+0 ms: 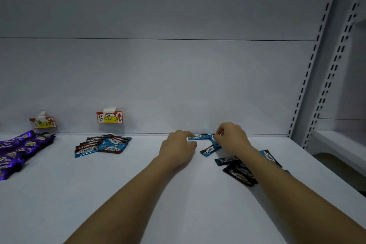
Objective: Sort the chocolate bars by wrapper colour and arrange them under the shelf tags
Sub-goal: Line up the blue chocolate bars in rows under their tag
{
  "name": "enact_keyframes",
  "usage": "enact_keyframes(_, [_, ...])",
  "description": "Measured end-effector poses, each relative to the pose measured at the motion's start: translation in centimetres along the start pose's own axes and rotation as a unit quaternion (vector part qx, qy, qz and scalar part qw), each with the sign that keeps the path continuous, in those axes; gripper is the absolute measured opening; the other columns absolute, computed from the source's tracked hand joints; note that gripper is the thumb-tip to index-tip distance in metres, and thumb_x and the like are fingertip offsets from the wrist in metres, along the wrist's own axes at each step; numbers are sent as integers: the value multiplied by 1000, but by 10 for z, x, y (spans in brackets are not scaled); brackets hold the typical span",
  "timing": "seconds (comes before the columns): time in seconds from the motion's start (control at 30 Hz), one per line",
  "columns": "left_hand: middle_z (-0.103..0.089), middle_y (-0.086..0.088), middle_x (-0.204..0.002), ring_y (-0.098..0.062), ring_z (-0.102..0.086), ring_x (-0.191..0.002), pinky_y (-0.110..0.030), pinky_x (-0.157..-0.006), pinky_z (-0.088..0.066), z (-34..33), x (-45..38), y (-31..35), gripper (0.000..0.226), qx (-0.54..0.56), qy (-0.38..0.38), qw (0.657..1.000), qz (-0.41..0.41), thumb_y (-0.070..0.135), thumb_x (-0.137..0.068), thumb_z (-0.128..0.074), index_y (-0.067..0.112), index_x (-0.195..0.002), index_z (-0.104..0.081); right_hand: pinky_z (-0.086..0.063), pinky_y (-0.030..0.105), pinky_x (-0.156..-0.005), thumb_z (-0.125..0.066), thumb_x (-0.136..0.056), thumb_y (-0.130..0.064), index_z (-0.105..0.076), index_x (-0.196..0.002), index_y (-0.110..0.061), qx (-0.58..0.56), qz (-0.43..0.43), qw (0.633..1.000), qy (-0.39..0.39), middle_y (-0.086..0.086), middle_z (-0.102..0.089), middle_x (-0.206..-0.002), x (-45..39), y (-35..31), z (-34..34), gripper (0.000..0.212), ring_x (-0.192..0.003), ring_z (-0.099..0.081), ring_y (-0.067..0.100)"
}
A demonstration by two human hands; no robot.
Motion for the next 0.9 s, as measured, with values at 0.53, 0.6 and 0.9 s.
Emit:
enact_keyframes(0.53, [-65, 4, -110, -18, -52, -104, -38, -91, -45, -24, -32, -6, 15, -35, 35, 998, -36, 30, -96, -57, 24, -105, -66, -44, 21, -56, -69, -86, -13, -66, -88, -18, -41, -51, 998, -16, -2, -60, -87, -15, 27, -2, 6, -75, -55, 12])
enact_keyframes(0.6, [-65, 1, -112, -18, -54, -105, -37, -93, -46, -19, -30, -7, 19, -15, 29, 999, -19, 25, -94, -60, 23, -112, -66, -47, 25, -58, -69, -87, -14, -64, -85, -20, -73, -68, 995, 1, 1, -64, -91, -13, 31, 4, 8, -79, -60, 16])
enact_keyframes(0.9, [-70, 4, -86, -8, -59, -74, -17, -60, -45, 4, -24, -6, 12, 149, 48, 986, 52, 13, -83, -72, 19, -93, -77, -51, 32, -65, -65, -87, -13, -70, -79, -16, -218, -125, 967, 40, 2, -68, -83, -8, 41, 23, 10, -76, -60, 15])
Point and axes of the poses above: each hand's wrist, its own x-axis away from the middle knuckle, its own z-axis out of the back of the hand, y = z × x, the point moved 1 cm from there along -x, towards the middle knuckle
